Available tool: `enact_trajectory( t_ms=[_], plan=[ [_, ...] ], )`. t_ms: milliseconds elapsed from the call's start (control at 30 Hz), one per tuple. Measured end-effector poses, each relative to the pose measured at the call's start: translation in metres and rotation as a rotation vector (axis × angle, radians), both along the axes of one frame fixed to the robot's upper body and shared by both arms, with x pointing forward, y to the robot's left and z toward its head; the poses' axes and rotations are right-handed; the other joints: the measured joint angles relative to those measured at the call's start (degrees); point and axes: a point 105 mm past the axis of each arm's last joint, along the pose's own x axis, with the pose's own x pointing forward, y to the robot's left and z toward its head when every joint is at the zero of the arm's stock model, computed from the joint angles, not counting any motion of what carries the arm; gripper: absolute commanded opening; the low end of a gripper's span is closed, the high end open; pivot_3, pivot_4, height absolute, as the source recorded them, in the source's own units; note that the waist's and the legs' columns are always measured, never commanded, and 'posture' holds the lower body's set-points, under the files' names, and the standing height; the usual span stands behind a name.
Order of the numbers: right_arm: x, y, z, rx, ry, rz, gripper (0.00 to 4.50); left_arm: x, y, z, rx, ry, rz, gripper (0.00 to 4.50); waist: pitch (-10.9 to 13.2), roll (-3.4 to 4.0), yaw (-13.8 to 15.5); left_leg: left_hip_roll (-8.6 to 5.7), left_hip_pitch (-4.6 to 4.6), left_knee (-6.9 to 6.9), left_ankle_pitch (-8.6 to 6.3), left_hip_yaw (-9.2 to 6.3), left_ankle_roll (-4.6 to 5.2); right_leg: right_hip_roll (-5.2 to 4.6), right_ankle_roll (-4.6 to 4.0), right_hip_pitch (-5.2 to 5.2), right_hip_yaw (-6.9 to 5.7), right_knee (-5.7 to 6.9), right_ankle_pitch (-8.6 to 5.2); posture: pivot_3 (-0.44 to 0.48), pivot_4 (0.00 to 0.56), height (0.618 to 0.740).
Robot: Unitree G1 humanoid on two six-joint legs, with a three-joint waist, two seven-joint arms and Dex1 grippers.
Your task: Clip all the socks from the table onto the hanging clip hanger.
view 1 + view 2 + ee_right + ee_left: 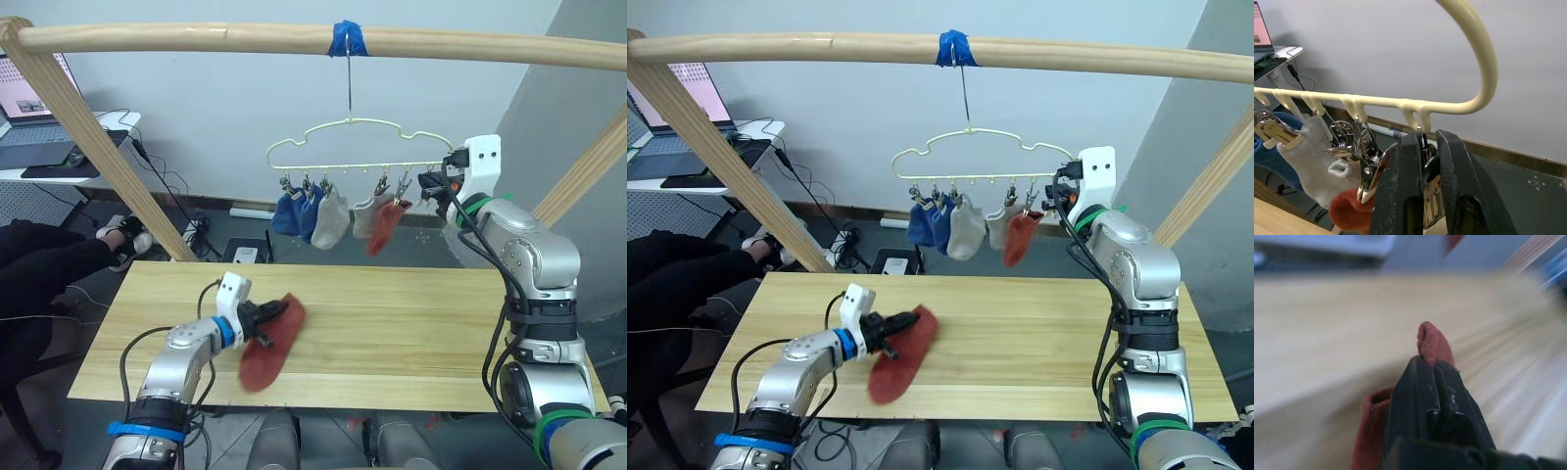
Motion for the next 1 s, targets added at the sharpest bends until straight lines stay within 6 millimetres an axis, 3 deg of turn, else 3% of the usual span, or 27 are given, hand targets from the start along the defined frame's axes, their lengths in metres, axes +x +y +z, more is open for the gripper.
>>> enact_trajectory(
  t_ms=[133,433,567,700,867,1000],
  plan=[
    [-0.005,-0.003,0.005,0.063,0.073,0.064,0.14,0.0,-0.021,0.044,-0.092,-0.037,-0.128,0.02,0.0,0.0,-0.25,-0.01,0.01,0.01,0.0,0.0,0.0,0.0,0.0,0.01,0.01,-0.01,0.0,0.051,0.128,0.74],
    [-0.023,-0.004,0.016,0.18,0.242,0.203,0.14,0.002,-0.085,0.094,-0.251,-0.064,-0.343,0.02,0.01,-0.01,-0.44,-0.02,-0.02,0.02,0.0,0.0,0.0,0.01,0.01,0.0,0.01,-0.04,0.0,0.006,0.128,0.74],
    [-0.028,-0.003,0.02,0.247,0.288,0.218,0.14,0.013,-0.104,0.099,-0.335,-0.03,-0.362,0.02,0.01,-0.01,-0.63,-0.02,-0.01,0.02,0.0,0.01,0.01,0.02,0.01,-0.01,0.02,-0.05,0.0,-0.01,0.127,0.74],
    [-0.032,0.009,0.022,0.332,0.336,0.261,0.14,0.024,-0.123,0.102,-0.464,0.038,-0.363,0.02,0.01,-0.01,-1.0,-0.02,-0.03,0.02,0.0,0.02,0.01,0.02,0.01,-0.02,0.03,-0.05,-0.01,-0.021,0.126,0.74],
    [-0.035,0.008,0.029,0.435,0.358,0.26,0.14,0.033,-0.121,0.109,-0.692,0.172,-0.331,0.02,0.01,-0.01,-2.05,-0.02,-0.07,0.01,0.0,0.01,0.01,0.02,0.06,-0.04,0.02,-0.05,-0.04,-0.032,0.125,0.74],
    [-0.035,0.008,0.03,0.457,0.352,0.251,0.14,0.032,-0.124,0.113,-0.722,0.189,-0.348,0.02,0.01,-0.01,-2.39,-0.03,-0.07,0.01,0.0,0.01,0.01,0.02,0.07,-0.04,0.03,-0.05,-0.04,-0.043,0.13,0.74]
  ],
)
